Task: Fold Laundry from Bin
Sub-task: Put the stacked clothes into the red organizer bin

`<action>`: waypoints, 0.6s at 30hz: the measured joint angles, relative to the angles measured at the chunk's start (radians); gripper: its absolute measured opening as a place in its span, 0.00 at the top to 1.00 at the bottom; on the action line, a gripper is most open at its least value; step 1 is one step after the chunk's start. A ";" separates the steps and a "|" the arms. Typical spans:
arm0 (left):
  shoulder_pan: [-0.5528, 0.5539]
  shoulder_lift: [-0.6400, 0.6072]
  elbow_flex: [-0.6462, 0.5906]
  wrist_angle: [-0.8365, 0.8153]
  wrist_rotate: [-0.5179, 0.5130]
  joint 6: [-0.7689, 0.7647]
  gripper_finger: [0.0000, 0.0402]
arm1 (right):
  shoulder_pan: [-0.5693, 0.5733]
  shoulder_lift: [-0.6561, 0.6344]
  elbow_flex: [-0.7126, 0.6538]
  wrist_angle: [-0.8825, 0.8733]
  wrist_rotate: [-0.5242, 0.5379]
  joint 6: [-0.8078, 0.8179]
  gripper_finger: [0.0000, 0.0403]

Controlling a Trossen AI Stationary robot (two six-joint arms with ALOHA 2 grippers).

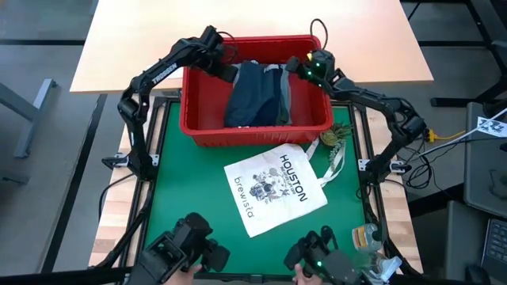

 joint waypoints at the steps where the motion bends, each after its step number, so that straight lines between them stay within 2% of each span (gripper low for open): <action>1: -0.003 -0.005 0.000 0.000 0.014 0.012 0.75 | 0.005 -0.004 0.000 0.007 -0.007 -0.004 0.70; 7: -0.048 -0.008 0.000 0.035 0.200 0.057 0.75 | 0.065 -0.002 0.000 0.058 -0.064 -0.041 0.70; 12: -0.111 0.023 -0.001 0.084 0.154 0.144 0.75 | 0.123 0.006 0.000 0.022 -0.060 -0.162 0.70; 18: -0.157 0.096 -0.002 0.152 0.081 0.149 0.75 | 0.158 0.040 0.000 -0.085 -0.004 -0.245 0.70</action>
